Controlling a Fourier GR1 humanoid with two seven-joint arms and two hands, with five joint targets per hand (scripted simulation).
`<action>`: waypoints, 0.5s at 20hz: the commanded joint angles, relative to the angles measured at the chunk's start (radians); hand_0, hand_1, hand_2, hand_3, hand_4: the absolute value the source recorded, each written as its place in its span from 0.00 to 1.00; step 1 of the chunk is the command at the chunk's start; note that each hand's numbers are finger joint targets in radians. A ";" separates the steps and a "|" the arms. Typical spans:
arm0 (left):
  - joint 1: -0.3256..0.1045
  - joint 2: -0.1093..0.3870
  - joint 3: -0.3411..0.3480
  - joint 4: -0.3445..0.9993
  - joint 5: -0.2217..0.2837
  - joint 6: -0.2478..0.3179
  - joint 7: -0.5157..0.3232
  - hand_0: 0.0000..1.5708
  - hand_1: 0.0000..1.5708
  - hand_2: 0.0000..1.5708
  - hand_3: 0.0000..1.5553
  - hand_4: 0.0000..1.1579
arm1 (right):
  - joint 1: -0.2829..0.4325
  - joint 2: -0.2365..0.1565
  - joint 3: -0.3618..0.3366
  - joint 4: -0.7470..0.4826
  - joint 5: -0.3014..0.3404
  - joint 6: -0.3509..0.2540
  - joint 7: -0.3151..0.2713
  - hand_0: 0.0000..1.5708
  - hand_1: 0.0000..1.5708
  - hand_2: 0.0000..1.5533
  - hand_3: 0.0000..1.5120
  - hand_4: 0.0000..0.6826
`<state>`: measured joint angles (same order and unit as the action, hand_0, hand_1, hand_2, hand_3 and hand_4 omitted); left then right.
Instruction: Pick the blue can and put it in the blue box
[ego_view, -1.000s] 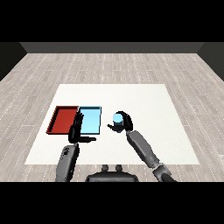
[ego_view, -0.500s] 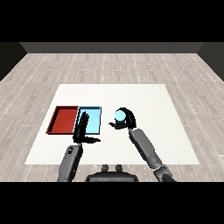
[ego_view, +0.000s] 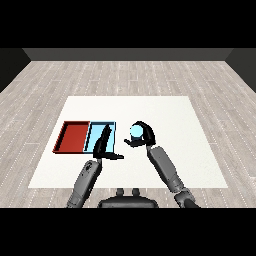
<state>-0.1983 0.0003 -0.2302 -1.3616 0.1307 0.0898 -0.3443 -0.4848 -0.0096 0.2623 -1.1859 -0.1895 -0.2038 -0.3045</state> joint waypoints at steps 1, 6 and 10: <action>-0.019 0.000 0.025 0.114 0.004 -0.039 -0.079 0.00 0.00 0.00 0.00 0.00 | 0.032 -0.031 -0.045 -0.075 0.004 0.056 0.034 0.91 0.91 0.93 0.93 0.98; -0.111 0.000 -0.086 0.164 0.075 0.083 -0.022 0.00 0.00 0.00 0.00 0.00 | -0.002 0.007 -0.059 0.003 0.015 0.071 -0.013 0.90 0.90 0.93 0.94 0.97; -0.073 0.000 -0.113 0.165 0.070 0.073 -0.027 0.00 0.00 0.00 0.00 0.00 | -0.003 0.009 0.065 0.011 0.003 -0.004 -0.047 0.90 0.90 0.93 0.93 0.97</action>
<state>-0.2717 0.0001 -0.3154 -1.2130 0.1847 0.1591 -0.3804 -0.4753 -0.0032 0.2784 -1.2047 -0.1763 -0.1857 -0.3113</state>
